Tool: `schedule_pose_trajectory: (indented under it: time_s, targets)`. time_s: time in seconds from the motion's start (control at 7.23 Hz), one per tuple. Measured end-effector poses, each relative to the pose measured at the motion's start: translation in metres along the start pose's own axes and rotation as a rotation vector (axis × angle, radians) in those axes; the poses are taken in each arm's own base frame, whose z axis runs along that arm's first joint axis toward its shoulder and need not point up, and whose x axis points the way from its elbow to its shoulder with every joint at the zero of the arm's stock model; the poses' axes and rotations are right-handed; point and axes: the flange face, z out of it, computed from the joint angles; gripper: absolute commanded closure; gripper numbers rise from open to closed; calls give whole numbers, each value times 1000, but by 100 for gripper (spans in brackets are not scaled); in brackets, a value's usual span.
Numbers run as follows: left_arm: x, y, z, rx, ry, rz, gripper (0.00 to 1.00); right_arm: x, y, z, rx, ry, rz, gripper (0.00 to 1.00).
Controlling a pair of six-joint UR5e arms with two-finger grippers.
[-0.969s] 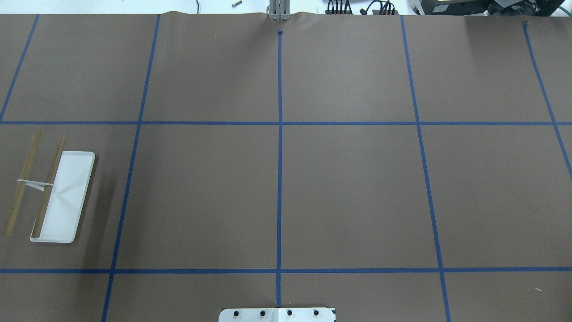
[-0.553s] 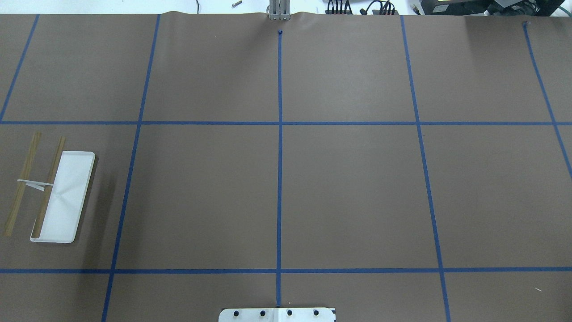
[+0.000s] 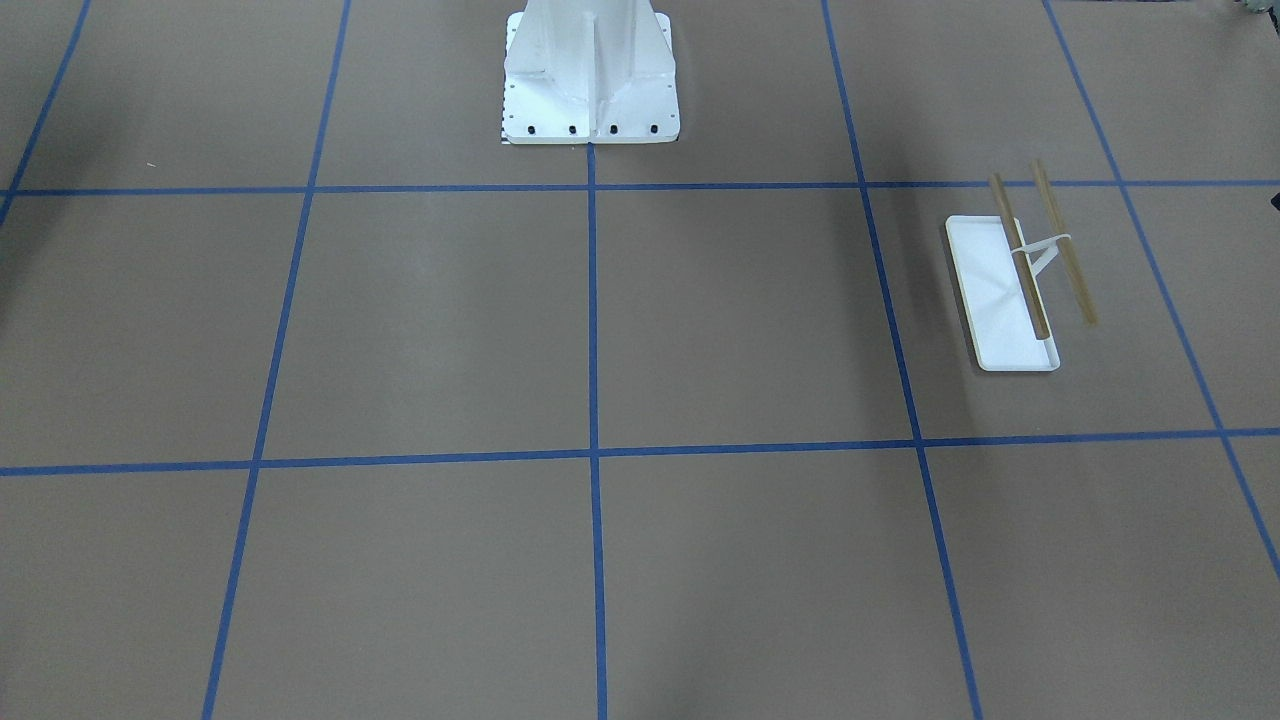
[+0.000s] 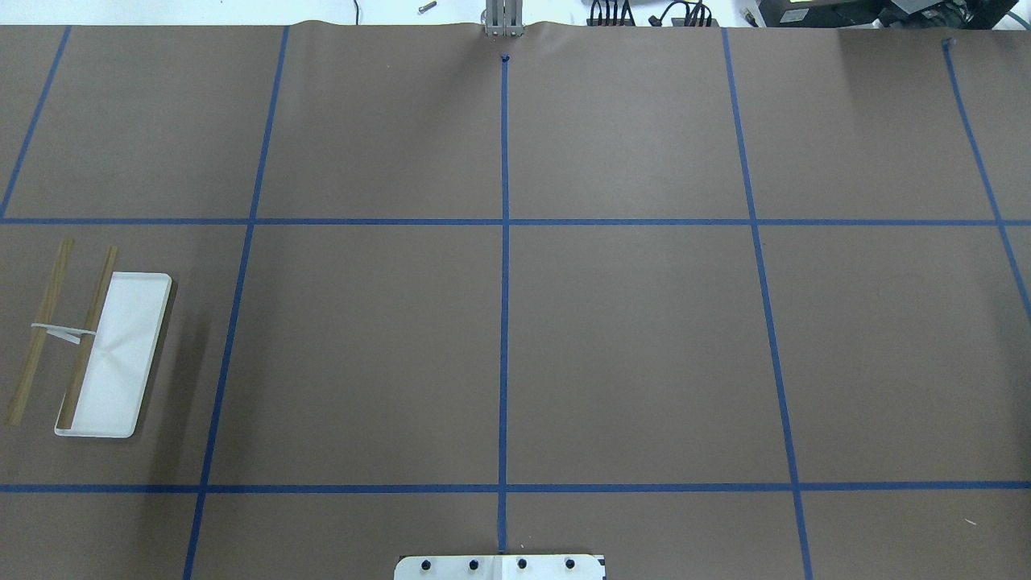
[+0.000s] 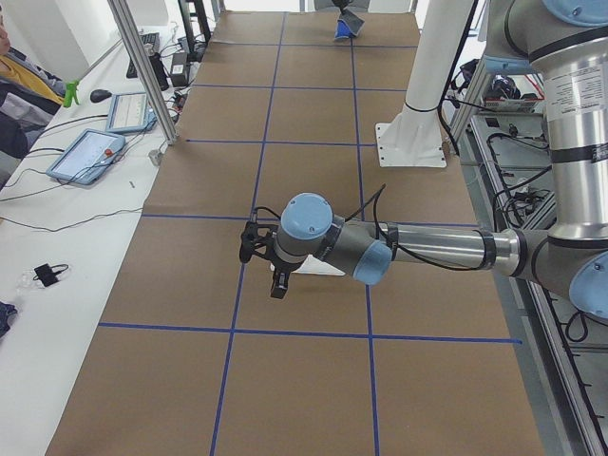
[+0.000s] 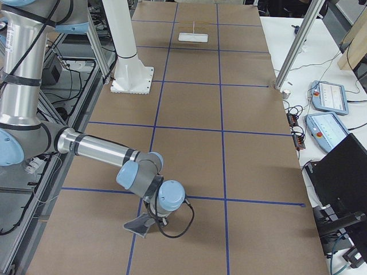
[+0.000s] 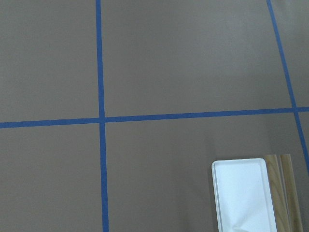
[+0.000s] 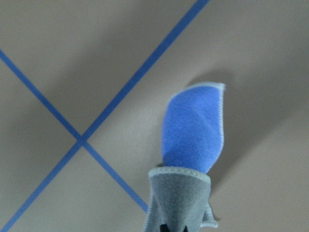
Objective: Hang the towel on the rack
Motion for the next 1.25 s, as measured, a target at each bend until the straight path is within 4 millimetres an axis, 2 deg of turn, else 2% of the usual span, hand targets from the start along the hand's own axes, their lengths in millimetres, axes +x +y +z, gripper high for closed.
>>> schedule_pose_trajectory:
  time_s: [0.14, 0.28, 0.42, 0.69, 0.97, 1.25]
  targets:
    - [7, -4, 3, -9, 21, -15, 2, 4, -41, -50, 16, 21, 18, 100]
    - [22, -14, 8, -16, 44, -57, 2, -2, -78, -91, 50, 46, 71, 100]
    - [43, -29, 15, -24, 65, -107, 2, -19, -115, -117, 103, 52, 178, 100]
    - [101, -70, 28, -35, 108, -208, 1, -81, -196, -142, 173, 28, 431, 100]
    - [178, -121, 33, -38, 165, -332, 2, -156, -284, -162, 208, -2, 679, 100]
    - [252, -160, 43, -63, 214, -436, 2, -231, -372, -181, 233, -74, 880, 100]
